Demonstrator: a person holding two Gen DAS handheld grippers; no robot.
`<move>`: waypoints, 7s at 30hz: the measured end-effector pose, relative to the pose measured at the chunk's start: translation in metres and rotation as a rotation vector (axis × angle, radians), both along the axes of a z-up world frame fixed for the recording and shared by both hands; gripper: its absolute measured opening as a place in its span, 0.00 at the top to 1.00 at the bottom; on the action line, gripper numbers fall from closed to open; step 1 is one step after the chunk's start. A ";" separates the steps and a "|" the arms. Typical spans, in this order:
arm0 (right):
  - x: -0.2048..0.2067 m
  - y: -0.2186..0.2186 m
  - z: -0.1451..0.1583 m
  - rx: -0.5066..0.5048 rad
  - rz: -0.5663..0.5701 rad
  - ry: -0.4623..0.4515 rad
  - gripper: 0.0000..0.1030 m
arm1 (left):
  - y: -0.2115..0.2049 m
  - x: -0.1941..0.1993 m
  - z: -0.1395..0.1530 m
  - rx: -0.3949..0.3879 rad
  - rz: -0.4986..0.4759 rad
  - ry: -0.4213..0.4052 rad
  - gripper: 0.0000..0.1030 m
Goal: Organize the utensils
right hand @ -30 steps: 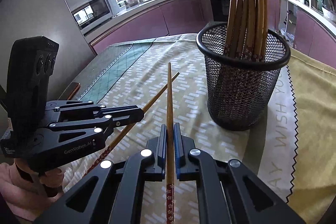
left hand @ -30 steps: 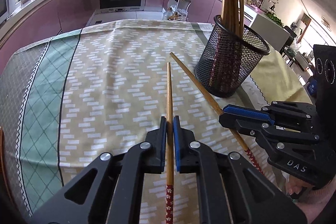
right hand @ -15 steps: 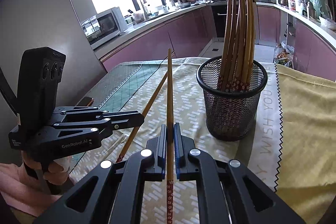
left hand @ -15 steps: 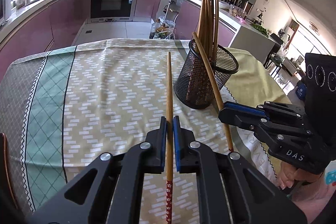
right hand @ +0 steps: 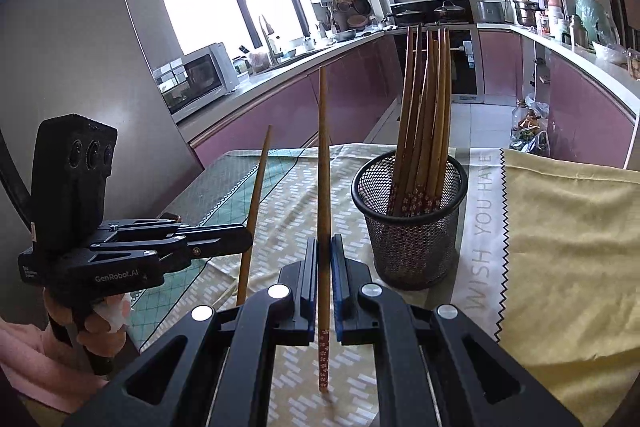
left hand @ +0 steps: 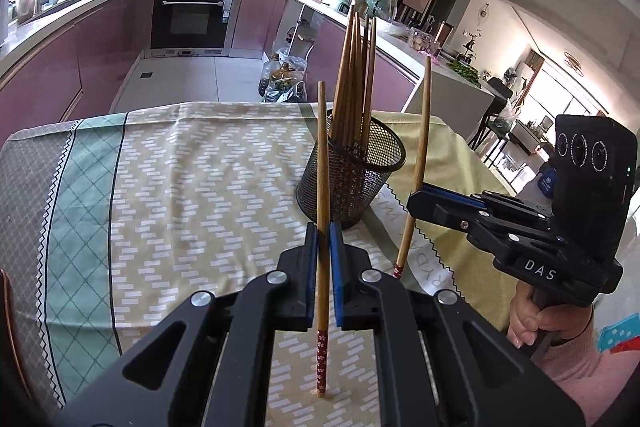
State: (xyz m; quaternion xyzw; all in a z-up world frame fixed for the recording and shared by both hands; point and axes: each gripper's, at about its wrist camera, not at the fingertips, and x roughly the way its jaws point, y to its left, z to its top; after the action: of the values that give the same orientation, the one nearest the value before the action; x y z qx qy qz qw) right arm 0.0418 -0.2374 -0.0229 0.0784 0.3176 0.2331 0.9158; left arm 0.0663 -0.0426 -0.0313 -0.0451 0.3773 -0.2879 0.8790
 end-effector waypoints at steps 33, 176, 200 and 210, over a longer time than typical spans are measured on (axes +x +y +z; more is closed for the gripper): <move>-0.001 -0.014 0.010 0.025 -0.025 -0.035 0.94 | -0.009 0.030 -0.018 0.045 0.033 0.029 0.84; 0.000 -0.020 0.054 0.005 -0.030 -0.172 0.94 | -0.026 0.005 0.063 -0.036 -0.002 -0.164 0.93; 0.010 -0.027 0.082 0.006 -0.051 -0.238 0.94 | -0.033 0.006 0.105 -0.058 -0.013 -0.259 0.93; 0.015 -0.028 0.092 0.005 -0.065 -0.269 0.94 | -0.040 0.006 0.127 -0.066 -0.005 -0.318 0.93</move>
State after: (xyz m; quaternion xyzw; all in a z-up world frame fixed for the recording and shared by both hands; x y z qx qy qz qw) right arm 0.0565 -0.2650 0.0692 0.0588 0.1890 0.2124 0.9569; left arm 0.0720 -0.0831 0.0955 -0.0269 0.2238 -0.3057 0.9251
